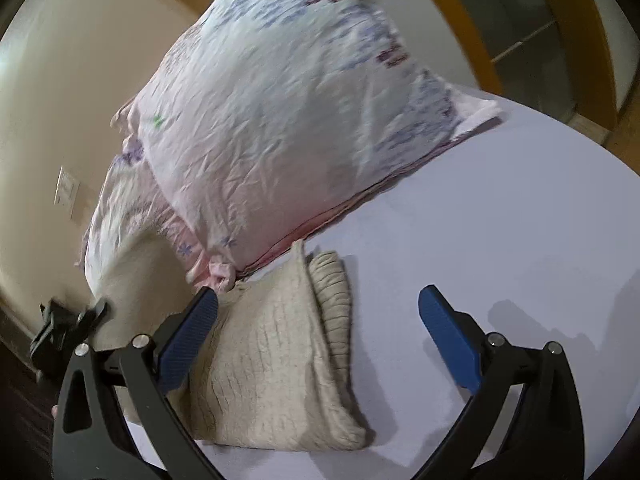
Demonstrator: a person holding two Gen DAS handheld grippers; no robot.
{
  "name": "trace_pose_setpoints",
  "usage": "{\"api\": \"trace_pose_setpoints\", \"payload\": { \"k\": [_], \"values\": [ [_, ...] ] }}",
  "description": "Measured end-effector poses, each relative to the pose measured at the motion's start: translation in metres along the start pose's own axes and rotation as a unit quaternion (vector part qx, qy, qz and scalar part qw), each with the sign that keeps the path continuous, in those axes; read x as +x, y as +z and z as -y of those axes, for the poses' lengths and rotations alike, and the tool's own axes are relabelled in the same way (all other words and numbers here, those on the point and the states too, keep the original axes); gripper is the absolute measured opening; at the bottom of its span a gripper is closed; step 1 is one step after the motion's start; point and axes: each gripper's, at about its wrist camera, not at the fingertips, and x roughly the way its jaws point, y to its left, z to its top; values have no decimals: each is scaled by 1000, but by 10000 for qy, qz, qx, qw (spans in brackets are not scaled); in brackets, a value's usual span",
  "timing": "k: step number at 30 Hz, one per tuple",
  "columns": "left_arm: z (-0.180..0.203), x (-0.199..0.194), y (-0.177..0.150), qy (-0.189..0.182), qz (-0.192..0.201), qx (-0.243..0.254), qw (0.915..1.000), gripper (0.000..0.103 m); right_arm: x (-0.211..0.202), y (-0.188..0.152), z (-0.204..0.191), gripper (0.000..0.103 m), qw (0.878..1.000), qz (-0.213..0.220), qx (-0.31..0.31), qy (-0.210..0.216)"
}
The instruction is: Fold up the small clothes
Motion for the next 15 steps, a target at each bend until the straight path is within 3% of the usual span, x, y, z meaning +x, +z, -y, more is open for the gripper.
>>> {"api": "trace_pose_setpoints", "payload": {
  "k": [2, 3, 5, 6, 7, 9, 12, 13, 15],
  "values": [
    [-16, 53, -4, -861, -835, -751, 9899, 31, -3, 3, 6, 100, 9999, -55, 20, -103],
    [-17, 56, -6, -848, -857, -798, 9895, 31, -4, 4, 9, 100, 9999, -111, 33, -124],
    [-9, 42, -7, -807, -644, -331, 9941, 32, -5, 8, 15, 100, 9996, -290, 38, -61],
    [-2, 19, -7, -588, -354, 105, 9976, 41, -3, 11, 17, 101, 9992, -391, 19, 1],
    [0, 2, -7, -354, -134, 298, 9988, 58, 2, 13, 17, 101, 9986, -527, 6, 91],
    [-1, -35, -7, 527, 306, 699, 9957, 72, 19, 15, 16, 101, 9949, -962, 55, 305],
    [-14, -60, -13, 1751, 424, 992, 9786, 72, 57, 10, 9, 101, 9827, -1760, 101, 562],
    [-23, -64, -15, 2031, 382, 987, 9734, 72, 73, 7, 4, 101, 9786, -1984, 58, 546],
    [-41, -66, -19, 2238, 236, 878, 9704, 72, 92, 4, -1, 101, 9738, -2219, 63, 504]
  ]
}}
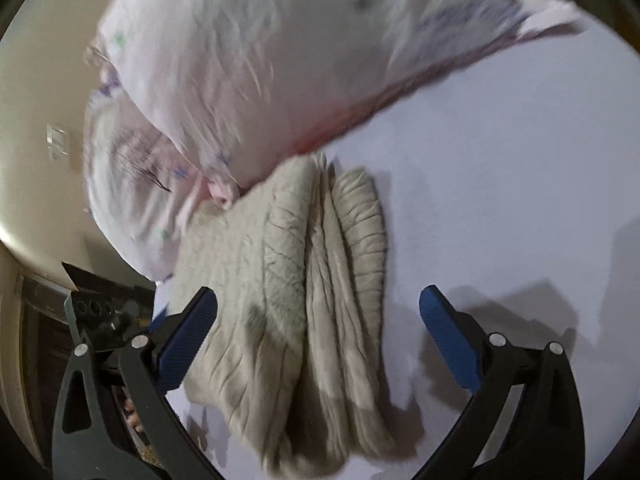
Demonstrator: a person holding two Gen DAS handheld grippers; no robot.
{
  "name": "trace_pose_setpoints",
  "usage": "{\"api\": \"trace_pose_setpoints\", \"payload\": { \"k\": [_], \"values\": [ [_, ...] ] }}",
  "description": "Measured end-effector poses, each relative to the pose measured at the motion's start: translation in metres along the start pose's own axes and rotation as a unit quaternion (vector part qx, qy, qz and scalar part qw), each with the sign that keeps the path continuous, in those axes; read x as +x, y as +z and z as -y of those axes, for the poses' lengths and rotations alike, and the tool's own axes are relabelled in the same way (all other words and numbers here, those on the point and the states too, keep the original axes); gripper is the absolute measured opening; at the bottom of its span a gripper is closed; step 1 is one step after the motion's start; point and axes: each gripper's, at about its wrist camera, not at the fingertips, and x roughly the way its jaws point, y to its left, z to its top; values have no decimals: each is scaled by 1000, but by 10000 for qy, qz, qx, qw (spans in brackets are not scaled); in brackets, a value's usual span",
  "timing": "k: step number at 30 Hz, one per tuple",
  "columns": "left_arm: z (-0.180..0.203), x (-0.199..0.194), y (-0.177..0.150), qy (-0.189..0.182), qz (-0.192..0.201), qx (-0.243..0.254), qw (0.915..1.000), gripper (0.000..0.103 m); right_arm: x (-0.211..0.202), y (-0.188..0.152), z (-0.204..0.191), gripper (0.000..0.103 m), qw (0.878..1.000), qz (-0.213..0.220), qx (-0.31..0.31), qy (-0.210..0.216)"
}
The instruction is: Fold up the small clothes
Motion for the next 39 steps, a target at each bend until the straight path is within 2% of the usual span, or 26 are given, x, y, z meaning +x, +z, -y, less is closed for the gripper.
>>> {"api": "trace_pose_setpoints", "payload": {
  "k": [2, 3, 6, 8, 10, 11, 12, 13, 14, 16, 20, 22, 23, 24, 25, 27, 29, 30, 31, 33, 35, 37, 38, 39],
  "values": [
    [-10, 12, -5, -18, -218, -82, 9997, 72, 17, 4, 0, 101, 9996, -225, 118, 94],
    [-17, 11, -8, -46, -282, -98, 9995, 72, 19, 5, 0, 101, 9996, -195, 130, 145],
    [-7, 31, -8, -166, -393, -129, 9990, 78, 25, 4, -3, 101, 9995, -201, 94, 230],
    [-3, 42, -10, -99, -404, -118, 9991, 85, 27, 4, -4, 101, 9995, -149, 4, 276],
    [-2, 55, -7, -95, -389, -210, 9990, 85, 31, 0, -5, 78, 9993, -119, -54, 344],
    [-6, 60, -10, -172, -417, -333, 9984, 83, 33, -3, -3, 54, 9995, -94, -5, 317],
    [-7, 59, -9, -143, -351, -308, 9988, 72, 34, -5, 0, 41, 9990, -72, 108, 431],
    [-6, 59, -10, -61, -332, -237, 9991, 63, 36, -5, 3, 38, 9980, -75, 241, 581],
    [-5, 54, -12, -41, -307, -156, 9994, 58, 37, -9, 4, 35, 9966, -55, 354, 738],
    [-6, 37, -16, -55, -278, 45, 9996, 48, 38, -17, -7, 33, 9966, -11, 210, 796],
    [-6, -11, -21, 241, 89, 429, 9987, 48, 53, -32, -48, 30, 9927, -176, -311, 1154],
    [-14, -33, -22, 731, 327, 615, 9949, 53, 70, -39, -72, 30, 9917, -244, -730, 1029],
    [-17, -35, -21, 960, 363, 677, 9924, 54, 82, -42, -83, 34, 9924, -286, -928, 754],
    [-21, -38, -20, 1313, 419, 778, 9874, 58, 87, -42, -87, 41, 9930, -282, -1016, 530],
    [-24, -41, -21, 1621, 500, 870, 9817, 61, 90, -42, -93, 47, 9937, -139, -1103, 130],
    [-23, -56, -26, 1910, 772, 1015, 9733, 67, 77, -44, -98, 60, 9926, 348, -1138, -243],
    [-17, -77, -35, 2239, 1035, 1243, 9611, 71, 46, -49, -103, 63, 9839, 1200, -1165, -634],
    [-13, -84, -40, 2446, 1154, 1350, 9532, 77, 32, -51, -107, 63, 9806, 1451, -1187, -566],
    [-8, -91, -48, 2594, 1269, 1452, 9463, 86, 30, -49, -108, 63, 9818, 1407, -1211, -400],
    [-1, -99, -61, 2697, 1427, 1567, 9393, 94, 36, -50, -120, 62, 9840, 1162, -1338, -160],
    [7, -102, -79, 2657, 1491, 1656, 9379, 95, 54, -50, -132, 56, 9837, 901, -1532, -275],
    [10, -102, -91, 2631, 1485, 1671, 9385, 98, 77, -48, -133, 25, 9862, 512, -1501, -465],
    [12, -102, -98, 2629, 1462, 1675, 9388, 98, 85, -46, -128, 16, 9880, 425, -1371, -571],
    [14, -103, -103, 2651, 1428, 1700, 9383, 100, 90, -41, -120, 15, 9914, 470, -1091, -550]
  ]
}}
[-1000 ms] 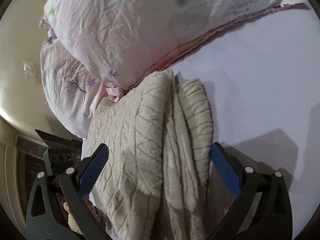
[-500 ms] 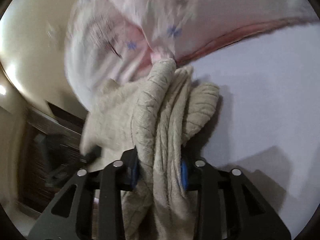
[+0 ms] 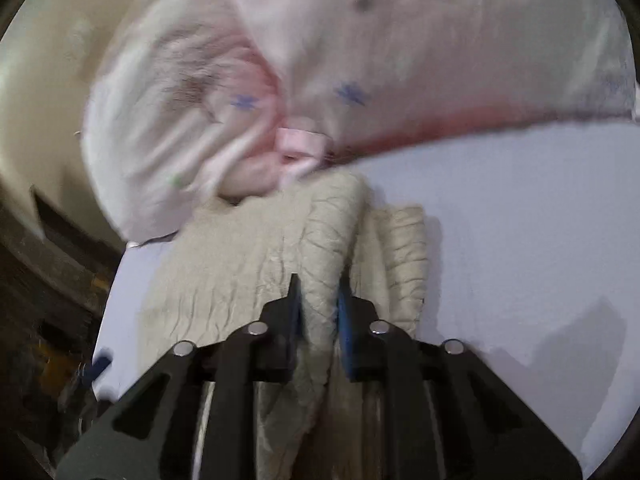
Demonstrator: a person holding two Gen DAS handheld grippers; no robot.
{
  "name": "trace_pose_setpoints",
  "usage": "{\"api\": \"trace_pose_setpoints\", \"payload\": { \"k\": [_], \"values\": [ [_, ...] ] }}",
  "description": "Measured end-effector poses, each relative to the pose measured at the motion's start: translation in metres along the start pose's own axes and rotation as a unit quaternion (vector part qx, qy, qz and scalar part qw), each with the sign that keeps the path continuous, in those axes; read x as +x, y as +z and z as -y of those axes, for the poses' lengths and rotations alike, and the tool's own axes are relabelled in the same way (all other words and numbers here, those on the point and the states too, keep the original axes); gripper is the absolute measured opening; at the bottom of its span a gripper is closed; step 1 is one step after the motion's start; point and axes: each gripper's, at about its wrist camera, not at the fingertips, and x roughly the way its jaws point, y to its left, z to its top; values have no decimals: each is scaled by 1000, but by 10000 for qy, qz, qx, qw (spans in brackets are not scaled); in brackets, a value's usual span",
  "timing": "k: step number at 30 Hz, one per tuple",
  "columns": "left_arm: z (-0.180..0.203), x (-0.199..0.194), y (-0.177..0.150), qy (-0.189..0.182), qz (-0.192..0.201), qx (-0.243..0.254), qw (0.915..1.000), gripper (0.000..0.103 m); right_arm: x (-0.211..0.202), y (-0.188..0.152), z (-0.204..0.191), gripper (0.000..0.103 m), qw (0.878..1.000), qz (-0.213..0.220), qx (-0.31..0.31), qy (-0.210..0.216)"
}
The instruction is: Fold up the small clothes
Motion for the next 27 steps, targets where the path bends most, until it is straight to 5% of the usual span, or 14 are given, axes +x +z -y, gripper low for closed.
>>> {"api": "trace_pose_setpoints", "payload": {
  "k": [5, 7, 9, 11, 14, 19, 22, 27],
  "values": [
    [21, 4, -16, 468, -213, 403, 9979, 102, -22, -7, 24, 20, 9987, 243, 444, 17],
    [26, 11, -21, 627, -383, 511, 9960, 102, -42, -17, 19, 48, 9981, 500, 266, -243],
    [28, 17, -24, 655, -527, 523, 9951, 102, -68, -33, 16, 90, 9949, 873, 110, -495],
    [29, 23, -27, 663, -686, 449, 9944, 102, -94, -55, 15, 101, 9915, 1171, -108, -563],
    [32, 29, -31, 650, -850, 398, 9935, 102, -117, -90, 14, 101, 9908, 1100, -355, -709],
    [39, 34, -36, 818, -1055, 526, 9897, 102, -81, -133, -1, 101, 9917, 123, -766, -1025],
    [38, 38, -38, 863, -1207, 518, 9876, 102, -68, -142, -24, 101, 9773, 159, -1293, -1669],
    [31, 41, -38, 669, -1290, 309, 9889, 102, -46, -148, -40, 101, 9656, -197, -1771, -1894]
  ]
}}
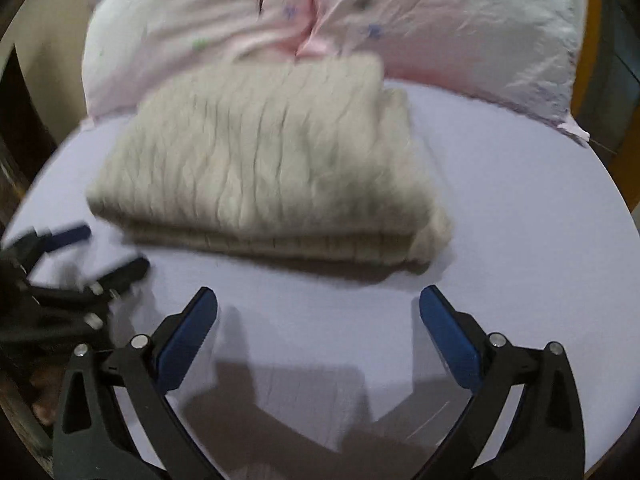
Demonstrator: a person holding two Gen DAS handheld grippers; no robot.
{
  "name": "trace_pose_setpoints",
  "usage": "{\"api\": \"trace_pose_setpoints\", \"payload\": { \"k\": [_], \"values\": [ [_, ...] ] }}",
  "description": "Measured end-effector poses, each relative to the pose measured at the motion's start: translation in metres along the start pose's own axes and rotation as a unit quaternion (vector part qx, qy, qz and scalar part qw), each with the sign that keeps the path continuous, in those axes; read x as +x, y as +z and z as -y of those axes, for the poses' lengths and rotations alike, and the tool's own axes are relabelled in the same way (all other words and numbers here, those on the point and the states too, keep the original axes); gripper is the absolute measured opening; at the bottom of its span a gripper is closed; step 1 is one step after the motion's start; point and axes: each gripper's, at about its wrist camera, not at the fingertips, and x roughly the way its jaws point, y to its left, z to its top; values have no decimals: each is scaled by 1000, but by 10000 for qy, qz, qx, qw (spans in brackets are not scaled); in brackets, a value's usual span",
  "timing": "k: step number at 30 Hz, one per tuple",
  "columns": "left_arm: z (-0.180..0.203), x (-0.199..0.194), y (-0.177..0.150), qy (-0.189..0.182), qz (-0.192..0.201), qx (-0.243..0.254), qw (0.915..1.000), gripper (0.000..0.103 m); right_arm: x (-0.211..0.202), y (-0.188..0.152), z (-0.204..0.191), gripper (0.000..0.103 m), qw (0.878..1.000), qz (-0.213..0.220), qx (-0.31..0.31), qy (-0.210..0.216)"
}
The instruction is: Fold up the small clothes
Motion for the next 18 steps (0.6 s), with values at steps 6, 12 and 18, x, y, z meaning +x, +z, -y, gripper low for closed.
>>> {"api": "trace_pose_setpoints", "payload": {
  "k": [6, 12, 18],
  "values": [
    [0, 0, 0, -20, 9, 48, 10000, 102, -1, 1, -3, 101, 9999, -19, -54, -148],
    [-1, -1, 0, -44, 19, 73, 10000, 102, -3, 2, -1, 101, 9999, -20, -59, -144],
    [0, -1, -1, -41, 18, 69, 10000, 102, -1, -1, 0, 101, 9999, -16, -37, -154]
  ]
}}
